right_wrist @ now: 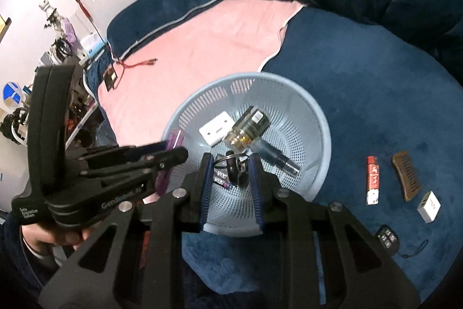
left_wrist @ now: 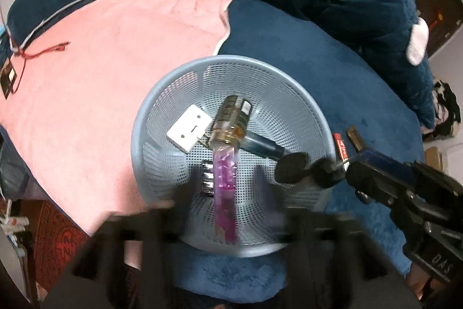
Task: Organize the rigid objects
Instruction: 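Carry the purple lighter and car keys into the blue basket and open both tools, then withdraw both tools from the basket toward the red lighter and white charger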
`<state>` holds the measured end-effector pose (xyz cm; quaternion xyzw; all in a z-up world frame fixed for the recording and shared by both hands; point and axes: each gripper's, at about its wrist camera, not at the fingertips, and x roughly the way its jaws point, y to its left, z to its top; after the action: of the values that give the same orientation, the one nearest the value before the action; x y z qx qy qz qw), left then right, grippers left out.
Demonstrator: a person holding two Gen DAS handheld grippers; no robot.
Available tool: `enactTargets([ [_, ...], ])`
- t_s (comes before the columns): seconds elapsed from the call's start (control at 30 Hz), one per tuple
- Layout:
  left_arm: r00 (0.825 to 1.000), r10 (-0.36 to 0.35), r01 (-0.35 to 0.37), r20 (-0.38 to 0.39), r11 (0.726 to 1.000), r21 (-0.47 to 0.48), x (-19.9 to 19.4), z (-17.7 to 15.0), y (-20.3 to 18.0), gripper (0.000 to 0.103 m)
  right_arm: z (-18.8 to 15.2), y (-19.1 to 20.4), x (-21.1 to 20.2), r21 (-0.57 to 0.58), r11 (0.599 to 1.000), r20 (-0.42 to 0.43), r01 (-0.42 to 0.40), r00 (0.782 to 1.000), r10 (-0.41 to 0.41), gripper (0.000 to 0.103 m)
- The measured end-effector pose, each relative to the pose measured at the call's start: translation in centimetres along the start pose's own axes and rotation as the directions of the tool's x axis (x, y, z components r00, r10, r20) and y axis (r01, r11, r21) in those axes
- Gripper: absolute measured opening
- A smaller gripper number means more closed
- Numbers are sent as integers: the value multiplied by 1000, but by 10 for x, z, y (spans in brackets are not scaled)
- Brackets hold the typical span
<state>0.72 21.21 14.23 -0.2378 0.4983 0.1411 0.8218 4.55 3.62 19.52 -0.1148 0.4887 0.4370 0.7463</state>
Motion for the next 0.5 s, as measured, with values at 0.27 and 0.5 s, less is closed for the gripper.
enactTargets([
  [0.27,997,78,-77,21,996,-45,1,-14,8,99,-15,-16,1,52,997,-30,62,998,-60,91],
  [0.5,994,107,-107,-7,994,-21,3,-33,0,101,-37,-36,-3,135,986,-78,100,993,-90,102],
])
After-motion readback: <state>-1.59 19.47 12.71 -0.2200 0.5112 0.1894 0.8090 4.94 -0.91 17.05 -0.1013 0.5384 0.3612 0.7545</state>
